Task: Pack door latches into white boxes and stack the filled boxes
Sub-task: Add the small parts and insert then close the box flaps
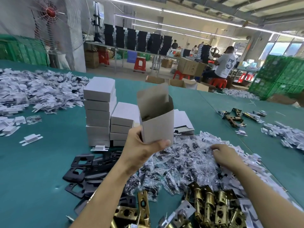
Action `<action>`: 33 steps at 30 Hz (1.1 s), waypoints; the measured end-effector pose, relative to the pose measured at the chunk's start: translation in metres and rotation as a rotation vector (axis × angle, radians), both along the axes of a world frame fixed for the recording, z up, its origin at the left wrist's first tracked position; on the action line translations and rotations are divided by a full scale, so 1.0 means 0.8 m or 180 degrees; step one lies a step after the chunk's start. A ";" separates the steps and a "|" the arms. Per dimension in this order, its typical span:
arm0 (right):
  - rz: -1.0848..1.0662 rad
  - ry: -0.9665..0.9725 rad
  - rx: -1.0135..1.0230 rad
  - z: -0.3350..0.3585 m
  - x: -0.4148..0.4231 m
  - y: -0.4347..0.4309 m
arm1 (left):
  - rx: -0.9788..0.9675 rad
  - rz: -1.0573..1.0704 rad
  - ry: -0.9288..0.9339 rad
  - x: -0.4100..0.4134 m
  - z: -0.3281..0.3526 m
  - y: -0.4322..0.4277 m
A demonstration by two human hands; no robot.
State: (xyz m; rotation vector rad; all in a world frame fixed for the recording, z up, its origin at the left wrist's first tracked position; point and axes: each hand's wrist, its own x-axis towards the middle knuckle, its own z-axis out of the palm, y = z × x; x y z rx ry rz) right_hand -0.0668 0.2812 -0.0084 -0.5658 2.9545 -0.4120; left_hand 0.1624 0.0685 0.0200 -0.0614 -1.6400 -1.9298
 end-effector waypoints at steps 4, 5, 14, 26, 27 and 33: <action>-0.0203 0.0170 -0.0489 -0.001 -0.009 0.003 | -0.0102 0.0032 -0.0021 -0.002 -0.003 0.001; -0.0248 0.0204 -0.0546 -0.003 -0.009 0.005 | -0.0098 0.0040 0.0004 -0.002 -0.003 0.000; -0.0009 0.0800 -0.2136 0.046 0.031 -0.011 | -0.0140 0.0264 -0.0265 -0.008 -0.012 -0.005; 0.2516 0.0874 -0.2764 0.151 0.191 -0.098 | -0.0473 0.0801 -0.0702 -0.011 -0.017 -0.005; 0.2500 0.1165 -0.2583 0.148 0.193 -0.102 | -0.0477 0.0814 -0.0687 -0.011 -0.017 -0.005; 0.2247 0.1286 -0.1797 0.141 0.187 -0.100 | -0.0603 0.0937 -0.0667 -0.010 -0.011 -0.002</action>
